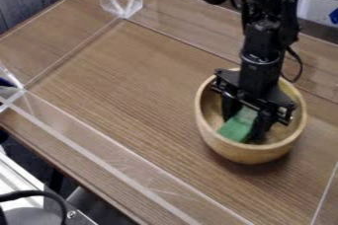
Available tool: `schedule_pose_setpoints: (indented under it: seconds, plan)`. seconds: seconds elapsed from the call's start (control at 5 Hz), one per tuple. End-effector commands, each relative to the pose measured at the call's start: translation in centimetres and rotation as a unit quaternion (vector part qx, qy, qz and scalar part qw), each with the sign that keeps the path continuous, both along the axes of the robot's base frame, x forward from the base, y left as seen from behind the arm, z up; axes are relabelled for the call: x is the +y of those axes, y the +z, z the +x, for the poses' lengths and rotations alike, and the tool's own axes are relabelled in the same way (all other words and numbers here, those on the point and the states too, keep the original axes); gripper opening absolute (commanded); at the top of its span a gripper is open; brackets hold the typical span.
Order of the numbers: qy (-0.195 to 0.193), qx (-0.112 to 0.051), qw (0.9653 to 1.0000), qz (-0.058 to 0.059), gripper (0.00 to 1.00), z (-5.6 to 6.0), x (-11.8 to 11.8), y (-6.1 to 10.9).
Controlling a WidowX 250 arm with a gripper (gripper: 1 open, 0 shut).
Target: Remove the green block from inside the brown bowl and put it on the table
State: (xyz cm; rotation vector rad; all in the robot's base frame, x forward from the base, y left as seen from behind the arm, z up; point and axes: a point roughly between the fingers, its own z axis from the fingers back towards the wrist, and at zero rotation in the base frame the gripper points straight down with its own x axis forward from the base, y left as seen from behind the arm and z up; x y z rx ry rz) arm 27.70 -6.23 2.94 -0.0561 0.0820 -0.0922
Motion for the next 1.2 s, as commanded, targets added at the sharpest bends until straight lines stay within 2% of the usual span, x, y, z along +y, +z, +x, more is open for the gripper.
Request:
schedule_pose_setpoints:
  seconds: [0.0, 0.2, 0.4, 0.6, 0.8, 1.0]
  plan:
    - [-0.002, -0.048, 0.9987, -0.016, 0.00, 1.8, -0.2, 2.1]
    - [-0.007, -0.055, 0.9981, -0.025, 0.00, 2.5, -0.4, 2.0]
    - [0.008, -0.059, 0.9972, -0.046, 0.00, 1.9, 0.0, 4.1]
    - [0.041, -0.091, 0.9921, -0.076, 0.00, 1.4, 1.4, 8.6]
    - [0.050, -0.125, 0.9868, -0.089, 0.00, 2.4, 4.5, 11.5]
    - [0.048, -0.149, 0.9826, -0.100, 0.00, 3.4, 6.4, 13.6]
